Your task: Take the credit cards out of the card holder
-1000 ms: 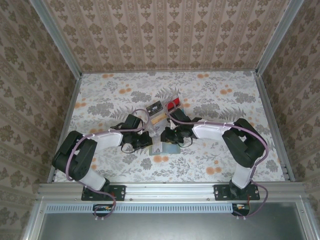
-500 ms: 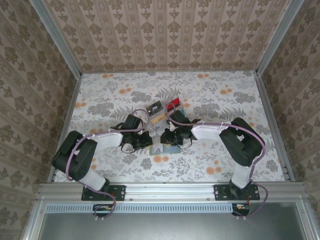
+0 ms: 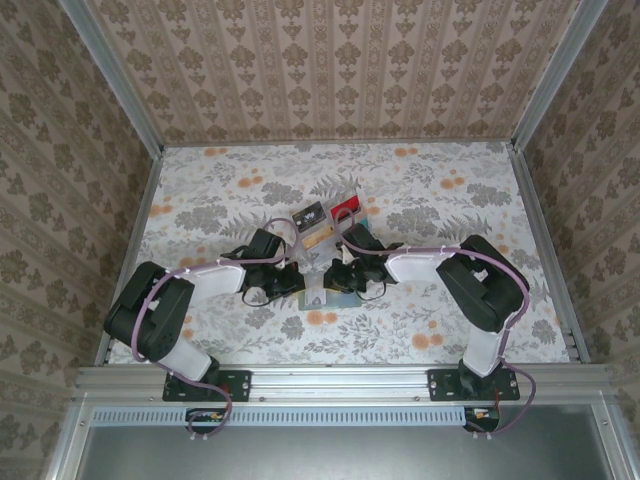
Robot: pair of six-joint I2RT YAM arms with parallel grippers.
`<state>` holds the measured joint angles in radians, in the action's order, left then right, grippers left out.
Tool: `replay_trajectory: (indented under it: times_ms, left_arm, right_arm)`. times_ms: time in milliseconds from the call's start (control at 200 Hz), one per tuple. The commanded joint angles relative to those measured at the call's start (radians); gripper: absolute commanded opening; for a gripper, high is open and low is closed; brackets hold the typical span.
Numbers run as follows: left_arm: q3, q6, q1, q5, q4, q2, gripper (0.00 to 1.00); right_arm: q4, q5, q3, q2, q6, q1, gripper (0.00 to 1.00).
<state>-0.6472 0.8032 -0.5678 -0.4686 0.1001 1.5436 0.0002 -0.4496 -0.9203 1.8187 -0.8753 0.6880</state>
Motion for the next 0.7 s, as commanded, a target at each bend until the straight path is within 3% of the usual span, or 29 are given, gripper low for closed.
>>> replay_trajectory:
  times_ms: [0,495,695]
  left_arm:
    - [0.034,-0.033,-0.001,0.041,0.073,0.035,0.07]
    - [0.024,-0.06,0.004,0.055,0.108,0.023,0.1]
    - [0.022,-0.061,0.006,0.053,0.108,0.027,0.09]
  right_arm:
    - [0.059,-0.001,0.027,-0.031,-0.016,0.008,0.11]
    - [0.093,0.025,0.116,-0.119,-0.016,-0.028,0.03]
    - [0.123,-0.048,0.108,-0.091,-0.028,-0.029,0.1]
